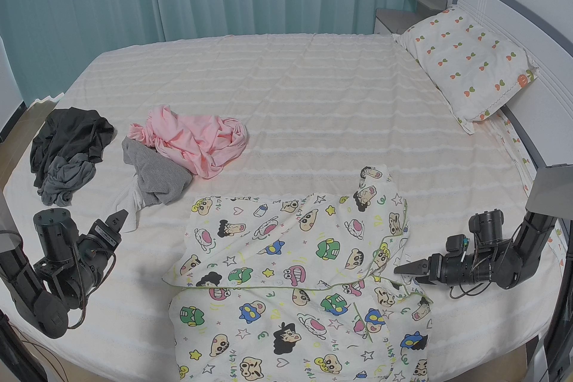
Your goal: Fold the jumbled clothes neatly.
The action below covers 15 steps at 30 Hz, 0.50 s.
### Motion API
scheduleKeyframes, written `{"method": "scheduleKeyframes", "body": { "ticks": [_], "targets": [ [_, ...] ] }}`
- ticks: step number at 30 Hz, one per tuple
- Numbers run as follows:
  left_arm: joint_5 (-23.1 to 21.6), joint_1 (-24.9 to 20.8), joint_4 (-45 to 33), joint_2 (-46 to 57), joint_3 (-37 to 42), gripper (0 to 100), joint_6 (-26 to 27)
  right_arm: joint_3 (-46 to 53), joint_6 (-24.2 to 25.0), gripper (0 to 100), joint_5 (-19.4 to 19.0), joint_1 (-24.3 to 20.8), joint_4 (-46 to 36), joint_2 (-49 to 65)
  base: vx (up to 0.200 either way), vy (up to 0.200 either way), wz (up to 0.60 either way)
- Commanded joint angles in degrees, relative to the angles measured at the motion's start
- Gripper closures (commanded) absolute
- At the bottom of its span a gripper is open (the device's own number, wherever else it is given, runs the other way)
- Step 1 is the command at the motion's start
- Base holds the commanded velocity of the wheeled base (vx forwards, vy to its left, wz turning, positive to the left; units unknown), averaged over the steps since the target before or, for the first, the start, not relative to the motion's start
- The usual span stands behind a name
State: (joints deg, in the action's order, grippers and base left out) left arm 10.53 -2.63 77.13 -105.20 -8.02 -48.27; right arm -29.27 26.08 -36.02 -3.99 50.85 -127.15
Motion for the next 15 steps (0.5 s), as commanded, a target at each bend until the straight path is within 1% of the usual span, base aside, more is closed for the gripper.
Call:
{"method": "scheduleKeyframes", "body": {
  "ticks": [1, 5, 7, 10, 12, 13, 15],
  "targets": [
    [0.0, 0.0, 0.0, -0.2, 0.1, 0, -0.1, -0.8, 2.8, 0, 0.1, 1.0, 0.0, -0.8, 0.000, 0.000, 0.00],
    [0.0, 0.0, 0.0, -0.1, 0.1, 0, 0.0, -1.5, 5.7, 0, 0.9, 1.0, 0.0, -0.6, 0.000, 0.000, 0.00],
    [0.1, 0.0, 0.0, -0.1, 0.2, 0, 0.0, -1.5, 6.4, 0, 1.3, 0.6, 0.0, -0.6, 0.000, 0.000, 0.00],
    [0.1, 0.0, 0.0, -0.1, 0.1, 0, 0.0, -1.1, 6.4, 0, 1.7, 0.0, 0.2, -0.6, 0.000, 0.000, 0.00],
    [0.1, 0.0, 0.0, -0.1, 0.0, 0, 0.0, -0.4, 6.3, 0, 1.7, -1.4, 0.5, -0.6, 0.000, 0.000, 0.00],
    [0.1, 0.0, 0.0, -0.1, 0.0, 0, 0.0, -0.3, 6.3, 100, 1.7, -2.0, 0.5, -0.5, 0.000, 0.000, 0.00],
    [0.1, 0.0, 0.0, -0.1, -0.1, 0, 0.0, -0.1, 6.3, 100, 1.7, -2.4, 0.5, -0.4, 0.000, 0.000, 0.00]
  ]
}}
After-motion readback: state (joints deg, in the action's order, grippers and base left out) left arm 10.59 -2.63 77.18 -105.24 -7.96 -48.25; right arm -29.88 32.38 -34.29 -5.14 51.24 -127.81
